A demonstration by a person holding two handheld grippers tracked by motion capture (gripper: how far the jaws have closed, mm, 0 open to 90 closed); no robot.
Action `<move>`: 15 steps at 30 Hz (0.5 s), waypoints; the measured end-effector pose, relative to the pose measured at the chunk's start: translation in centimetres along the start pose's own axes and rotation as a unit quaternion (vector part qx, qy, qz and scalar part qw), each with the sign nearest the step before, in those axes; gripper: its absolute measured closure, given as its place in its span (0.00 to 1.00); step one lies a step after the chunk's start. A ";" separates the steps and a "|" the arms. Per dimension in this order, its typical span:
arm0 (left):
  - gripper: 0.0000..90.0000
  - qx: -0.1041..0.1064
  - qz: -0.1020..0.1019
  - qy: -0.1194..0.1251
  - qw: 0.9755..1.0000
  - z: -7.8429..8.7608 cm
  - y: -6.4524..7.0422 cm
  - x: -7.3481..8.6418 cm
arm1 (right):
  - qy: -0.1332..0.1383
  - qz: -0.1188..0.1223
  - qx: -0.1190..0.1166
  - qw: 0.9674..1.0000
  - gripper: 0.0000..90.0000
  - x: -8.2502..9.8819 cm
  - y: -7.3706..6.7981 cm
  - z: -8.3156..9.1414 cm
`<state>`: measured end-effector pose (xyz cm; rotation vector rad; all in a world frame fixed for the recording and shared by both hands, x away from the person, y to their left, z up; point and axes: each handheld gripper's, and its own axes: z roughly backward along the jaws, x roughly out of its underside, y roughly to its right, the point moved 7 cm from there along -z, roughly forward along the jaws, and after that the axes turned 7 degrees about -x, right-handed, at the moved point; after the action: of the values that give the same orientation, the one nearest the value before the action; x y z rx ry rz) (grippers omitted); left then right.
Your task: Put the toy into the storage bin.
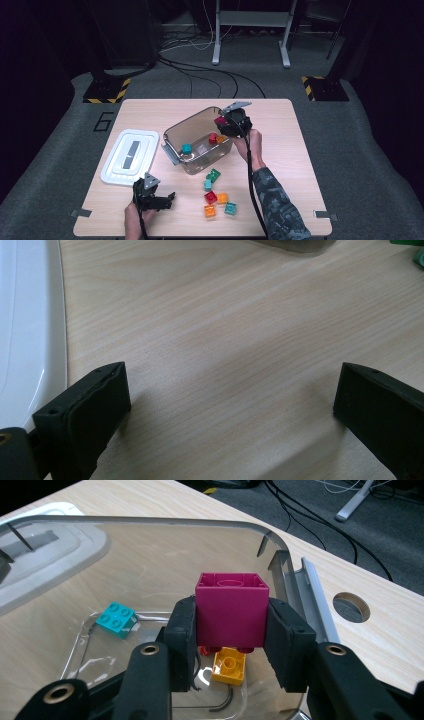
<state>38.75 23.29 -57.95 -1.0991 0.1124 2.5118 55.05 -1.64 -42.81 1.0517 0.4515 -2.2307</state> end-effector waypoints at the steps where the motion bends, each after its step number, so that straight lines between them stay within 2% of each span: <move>1: 0.01 0.000 0.000 0.000 1.000 0.0 0.0 0.0 | -0.004 0.003 0.001 1.000 0.64 0.0 0.1 -0.1; 4: 0.01 0.000 0.000 0.000 1.000 0.0 0.0 0.0 | -0.005 0.002 0.009 1.000 0.42 0.1 0.0 0.0; 6: 0.02 0.000 0.000 0.000 1.000 0.0 0.0 0.0 | 0.002 0.006 0.010 1.000 0.32 0.0 0.0 0.3; 7: 0.02 0.000 -0.001 0.000 1.000 0.0 0.0 0.0 | 0.007 -0.002 0.009 1.000 0.28 0.0 -0.2 0.7; 12: 0.02 0.000 -0.001 0.000 1.000 0.0 0.0 0.0 | 0.020 0.003 -0.005 1.000 0.16 0.6 -0.8 2.3; 15: 0.02 0.000 -0.001 0.000 1.000 0.0 0.0 0.0 | 0.022 0.008 -0.014 1.000 0.14 1.4 -1.2 3.3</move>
<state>38.74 23.29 -57.94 -1.0992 0.1114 2.5104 51.69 -3.04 -41.81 1.0869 0.4916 -2.1853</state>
